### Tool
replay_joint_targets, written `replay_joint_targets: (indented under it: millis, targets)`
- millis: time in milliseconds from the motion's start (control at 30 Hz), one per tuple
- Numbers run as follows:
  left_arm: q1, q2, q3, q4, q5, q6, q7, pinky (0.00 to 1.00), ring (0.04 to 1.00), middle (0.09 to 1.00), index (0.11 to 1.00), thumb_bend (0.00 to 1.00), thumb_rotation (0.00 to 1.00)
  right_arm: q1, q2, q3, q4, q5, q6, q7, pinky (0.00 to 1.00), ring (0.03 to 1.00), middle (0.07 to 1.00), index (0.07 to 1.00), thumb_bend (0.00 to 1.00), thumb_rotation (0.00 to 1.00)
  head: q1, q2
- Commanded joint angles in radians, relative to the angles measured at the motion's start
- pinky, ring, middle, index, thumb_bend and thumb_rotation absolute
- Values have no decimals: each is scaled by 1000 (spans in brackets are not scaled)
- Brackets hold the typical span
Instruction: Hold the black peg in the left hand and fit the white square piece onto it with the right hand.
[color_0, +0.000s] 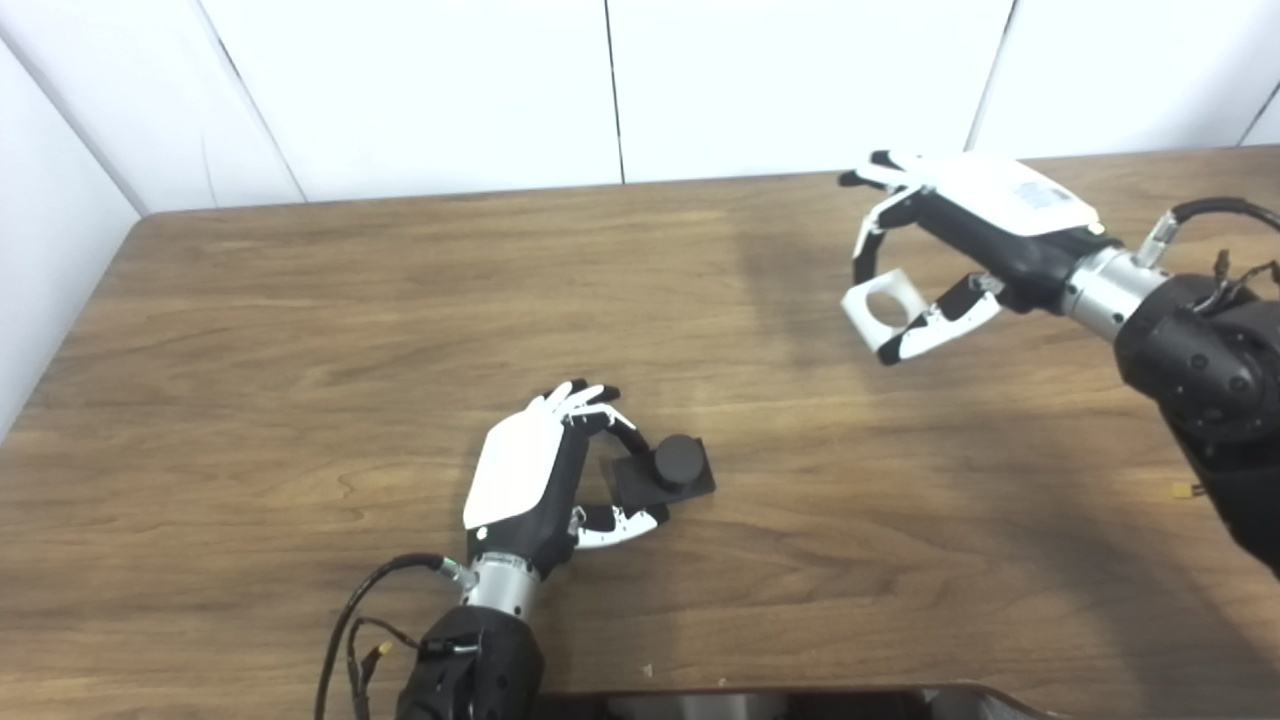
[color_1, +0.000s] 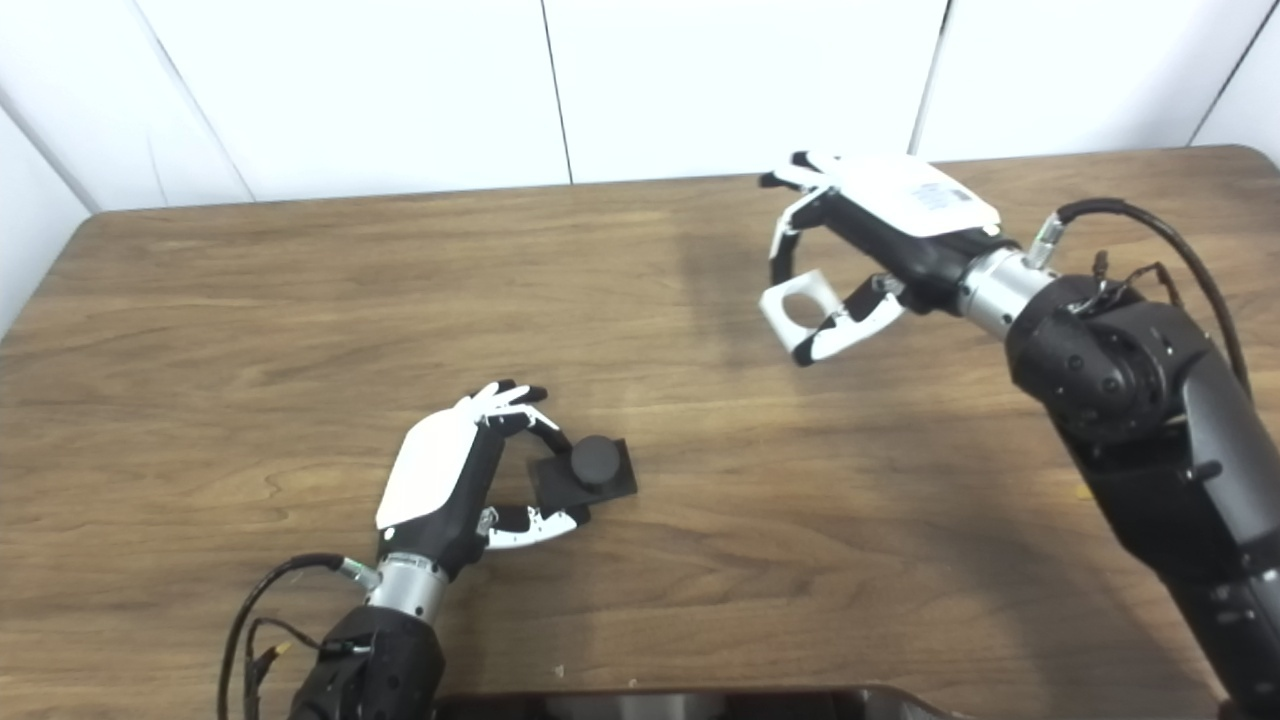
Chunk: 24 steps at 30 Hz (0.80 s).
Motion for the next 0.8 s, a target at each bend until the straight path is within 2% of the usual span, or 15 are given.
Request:
replay_joint_targets:
  millis: [0,200,467,767]
  targets:
    - [-10,-13,-10,25,32,3,6,926,903,843,489,503,76,-25,1,-8,-60,-18,-5,-6,1000,1000,921,489,526,147,1,0]
    - [-12,-14,-16,25,38,7,5,920,917,845,489,502,77,0,33,5,-125,-53,-59,-25,1000,1000,909,488,526,144,3,-1]
    - [-12,-17,-17,31,41,7,6,921,918,846,490,502,79,23,76,38,-211,-82,-67,29,1000,1000,921,488,526,144,0,-2]
    - [-16,-17,-21,33,42,6,6,917,922,849,491,501,81,25,151,94,-203,-121,-94,58,1000,1000,919,489,526,146,2,-6]
